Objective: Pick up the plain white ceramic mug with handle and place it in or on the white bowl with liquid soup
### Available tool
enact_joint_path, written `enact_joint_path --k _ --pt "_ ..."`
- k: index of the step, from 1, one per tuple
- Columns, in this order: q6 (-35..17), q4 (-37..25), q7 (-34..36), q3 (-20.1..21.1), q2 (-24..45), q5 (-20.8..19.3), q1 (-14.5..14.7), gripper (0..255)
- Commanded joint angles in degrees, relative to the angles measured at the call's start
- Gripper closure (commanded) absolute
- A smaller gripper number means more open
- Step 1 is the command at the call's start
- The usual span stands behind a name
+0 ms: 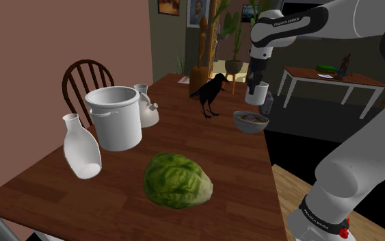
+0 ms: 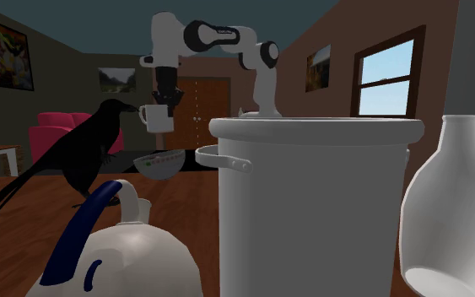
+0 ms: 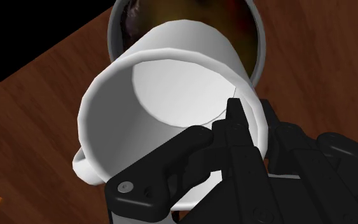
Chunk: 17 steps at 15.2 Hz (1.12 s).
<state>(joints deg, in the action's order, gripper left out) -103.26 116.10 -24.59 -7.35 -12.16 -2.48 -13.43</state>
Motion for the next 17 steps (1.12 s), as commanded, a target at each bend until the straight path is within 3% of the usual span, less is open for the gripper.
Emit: enact_joint_path --k 1,17 --pt "-1.17 1.03 -0.56 -0.33 0.1 -0.08 -0.21 255" --pt "-13.12 10.73 -0.55 -0.64 2.36 -0.02 -0.31 255"
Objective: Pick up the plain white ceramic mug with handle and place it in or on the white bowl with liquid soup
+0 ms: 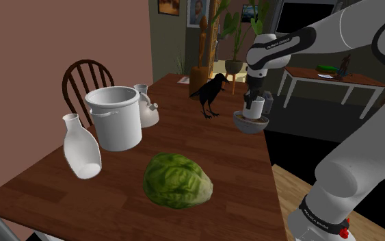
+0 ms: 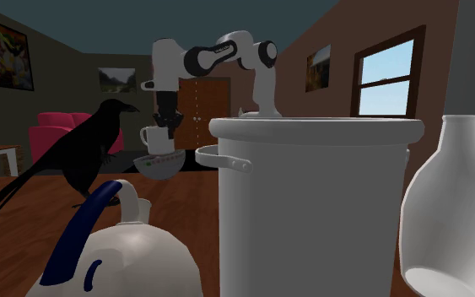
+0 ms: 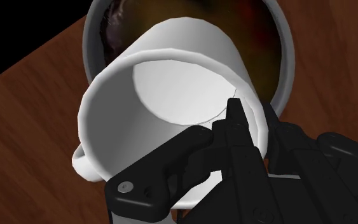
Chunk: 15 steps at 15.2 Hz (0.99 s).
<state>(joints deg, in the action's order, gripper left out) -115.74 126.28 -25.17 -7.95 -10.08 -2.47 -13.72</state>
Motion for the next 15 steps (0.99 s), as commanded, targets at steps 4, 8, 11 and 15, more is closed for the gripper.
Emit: enact_joint_path --k 4,8,11,15 --pt "-0.64 0.55 0.02 -0.02 0.3 -0.01 -0.04 255" --pt "-0.68 0.58 0.05 0.02 0.3 -0.01 -0.05 0" --pt "-0.55 0.45 -0.04 -0.04 0.3 -0.02 -0.08 0" --pt "3.25 -2.34 0.08 0.13 -0.71 -0.06 -0.01 0"
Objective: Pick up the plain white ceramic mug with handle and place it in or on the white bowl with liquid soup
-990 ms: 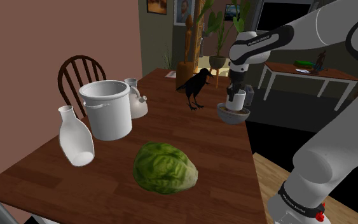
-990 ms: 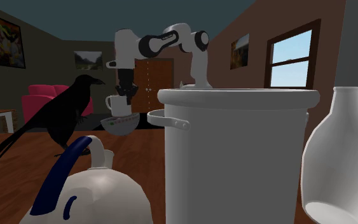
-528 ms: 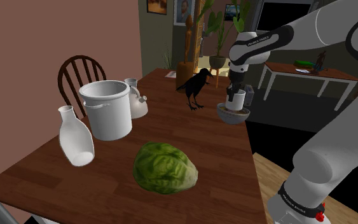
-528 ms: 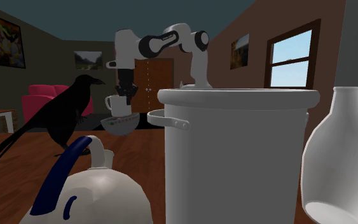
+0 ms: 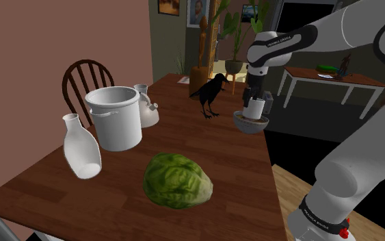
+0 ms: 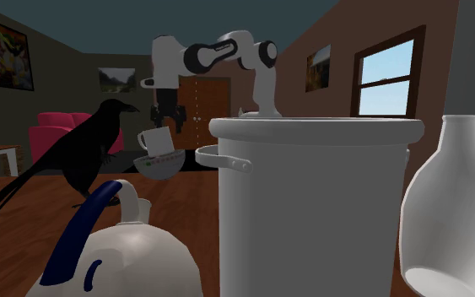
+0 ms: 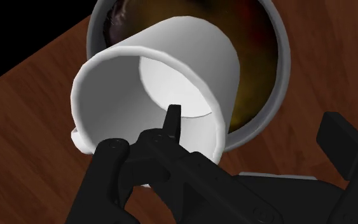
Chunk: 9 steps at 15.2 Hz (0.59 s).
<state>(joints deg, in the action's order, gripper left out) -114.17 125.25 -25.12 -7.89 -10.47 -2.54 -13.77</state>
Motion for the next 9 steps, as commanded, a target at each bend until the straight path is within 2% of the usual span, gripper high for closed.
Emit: enact_joint_path --k 1,2,9 --pt "3.62 -2.87 0.06 0.13 -0.71 0.0 0.06 0" --pt "5.14 -4.14 0.07 0.18 -0.95 0.0 0.09 0" --pt "5.14 -4.14 0.07 0.18 -0.95 0.0 0.09 0"
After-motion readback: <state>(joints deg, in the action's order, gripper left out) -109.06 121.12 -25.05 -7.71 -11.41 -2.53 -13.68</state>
